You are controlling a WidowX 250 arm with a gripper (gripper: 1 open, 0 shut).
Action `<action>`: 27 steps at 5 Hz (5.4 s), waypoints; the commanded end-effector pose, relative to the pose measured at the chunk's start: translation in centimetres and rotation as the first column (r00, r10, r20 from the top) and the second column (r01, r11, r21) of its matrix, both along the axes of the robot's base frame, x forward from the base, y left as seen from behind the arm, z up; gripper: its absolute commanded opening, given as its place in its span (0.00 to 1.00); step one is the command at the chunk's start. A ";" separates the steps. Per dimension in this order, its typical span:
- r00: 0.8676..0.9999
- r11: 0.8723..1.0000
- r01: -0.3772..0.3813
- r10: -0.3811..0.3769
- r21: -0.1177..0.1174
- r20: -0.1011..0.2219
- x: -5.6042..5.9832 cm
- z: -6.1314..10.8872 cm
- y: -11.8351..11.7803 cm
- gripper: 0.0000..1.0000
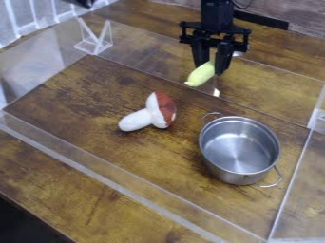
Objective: Move the green spoon to the right
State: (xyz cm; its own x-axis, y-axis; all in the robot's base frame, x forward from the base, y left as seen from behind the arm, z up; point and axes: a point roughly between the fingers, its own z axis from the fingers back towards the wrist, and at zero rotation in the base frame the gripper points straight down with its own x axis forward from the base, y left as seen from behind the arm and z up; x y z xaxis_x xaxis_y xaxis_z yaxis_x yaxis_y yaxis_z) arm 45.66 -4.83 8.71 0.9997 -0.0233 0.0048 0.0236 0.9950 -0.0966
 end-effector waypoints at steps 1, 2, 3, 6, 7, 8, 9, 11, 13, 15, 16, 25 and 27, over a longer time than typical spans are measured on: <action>0.996 1.000 0.026 -0.026 0.006 0.080 0.6 2.7 -0.9 0.00; 0.996 1.000 0.029 -0.030 0.012 0.080 0.4 2.2 -1.0 0.00; 0.996 0.999 0.032 -0.033 0.017 0.081 0.2 1.7 -1.1 0.00; 0.995 0.998 0.062 -0.063 0.023 0.083 0.2 0.3 -3.0 0.00; 0.994 0.997 0.076 -0.078 0.029 0.082 0.2 0.0 -3.7 0.00; 0.994 0.996 0.081 -0.083 0.032 0.076 0.2 0.0 -3.9 1.00; 0.993 0.996 0.085 -0.087 0.034 0.079 0.6 0.4 -4.0 1.00; 0.996 0.996 0.082 -0.084 0.042 0.042 0.9 -1.4 -4.0 1.00; 0.997 0.996 0.076 -0.077 0.046 0.016 0.8 -2.7 -3.8 0.00; 0.998 0.998 0.065 -0.065 0.001 0.006 0.9 -1.9 -3.4 1.00; 0.998 0.998 0.061 -0.061 -0.018 -0.004 0.9 -1.5 -3.0 1.00; 0.994 0.996 0.078 -0.081 -0.045 -0.077 0.6 -1.1 -2.6 1.00; 0.991 0.993 0.114 -0.116 -0.043 -0.070 0.6 0.2 -3.9 1.00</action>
